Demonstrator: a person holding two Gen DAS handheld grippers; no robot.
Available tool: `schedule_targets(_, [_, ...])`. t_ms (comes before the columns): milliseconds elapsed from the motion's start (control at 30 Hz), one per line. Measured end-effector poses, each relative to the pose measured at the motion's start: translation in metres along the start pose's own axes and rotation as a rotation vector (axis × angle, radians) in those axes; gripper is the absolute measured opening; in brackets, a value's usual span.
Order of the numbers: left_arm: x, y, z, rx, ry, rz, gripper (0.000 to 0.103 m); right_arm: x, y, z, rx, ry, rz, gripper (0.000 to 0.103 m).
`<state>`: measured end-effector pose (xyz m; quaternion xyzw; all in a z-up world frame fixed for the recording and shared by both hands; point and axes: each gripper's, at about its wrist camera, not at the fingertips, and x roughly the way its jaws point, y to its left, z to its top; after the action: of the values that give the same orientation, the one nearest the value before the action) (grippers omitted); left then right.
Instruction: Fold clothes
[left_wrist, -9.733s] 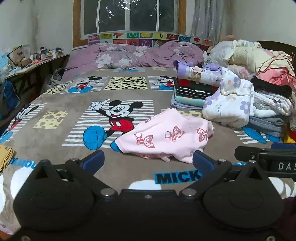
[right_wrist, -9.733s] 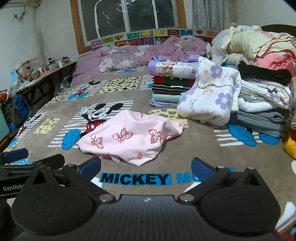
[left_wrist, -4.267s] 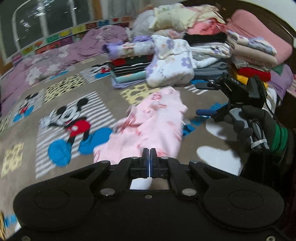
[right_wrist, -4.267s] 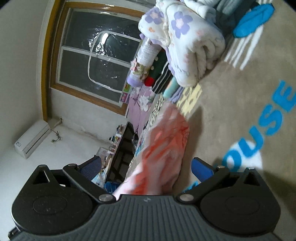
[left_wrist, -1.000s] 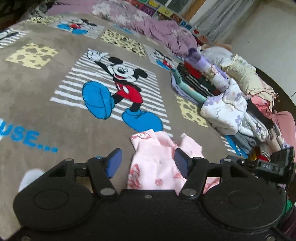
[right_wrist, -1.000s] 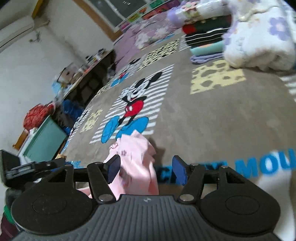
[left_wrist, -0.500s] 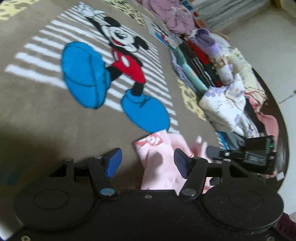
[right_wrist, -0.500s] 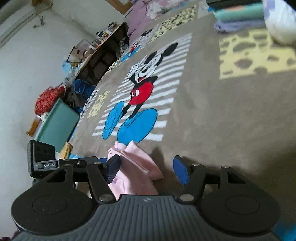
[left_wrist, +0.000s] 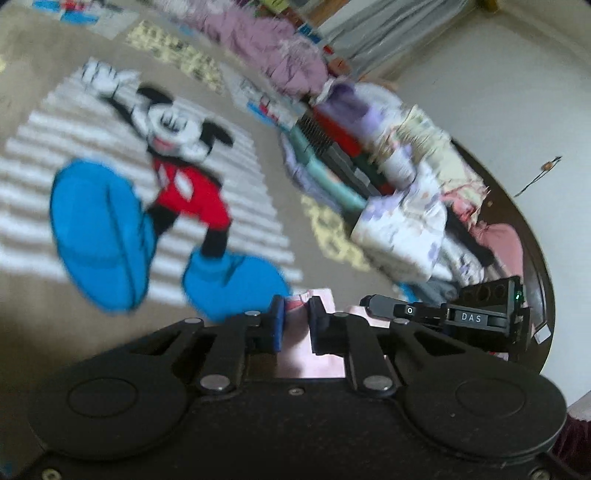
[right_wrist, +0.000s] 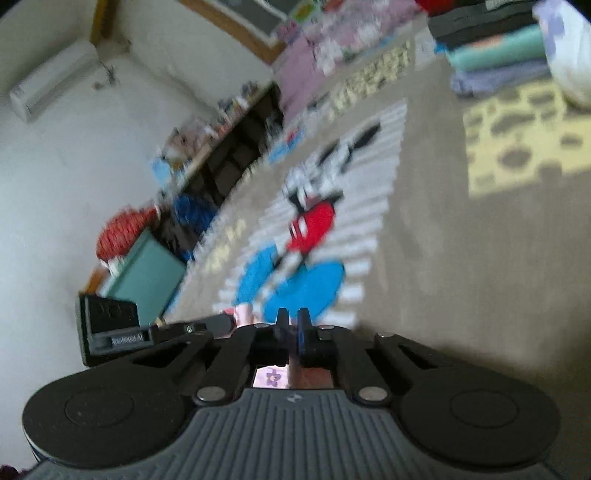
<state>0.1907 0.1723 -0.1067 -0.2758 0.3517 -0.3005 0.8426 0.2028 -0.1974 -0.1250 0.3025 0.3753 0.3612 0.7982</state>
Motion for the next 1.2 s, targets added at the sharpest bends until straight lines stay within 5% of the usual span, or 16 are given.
schedule_targets(567, [0.017,0.022,0.092,0.138,-0.145,0.055,0.010,0.023,0.006,0.098,-0.088,-0.186,-0.026,0.006])
schedule_targets(900, [0.055,0.050,0.097,0.138,-0.051,0.221,0.012,0.036,-0.032,0.110,-0.040,-0.228,-0.125,0.006])
schedule_targets(967, [0.062,0.055,0.098,0.133,-0.032,0.254,0.028,0.039,-0.042,0.106,-0.020,-0.224,-0.179,0.006])
schedule_targets(1000, [0.062,0.058,0.098,0.118,-0.030,0.264,0.052,0.040,-0.047,0.103,-0.003,-0.222,-0.205,0.006])
schedule_targets(1033, [0.059,0.058,0.098,0.109,-0.038,0.264,0.059,0.041,-0.051,0.100,0.013,-0.214,-0.221,0.006])
schedule_targets(1133, [0.051,0.060,0.099,0.084,-0.065,0.263,0.060,0.040,-0.061,0.089,0.054,-0.192,-0.240,0.011])
schedule_targets(1200, [0.044,0.059,0.099,0.070,-0.082,0.265,0.060,0.039,-0.065,0.082,0.069,-0.180,-0.256,0.032])
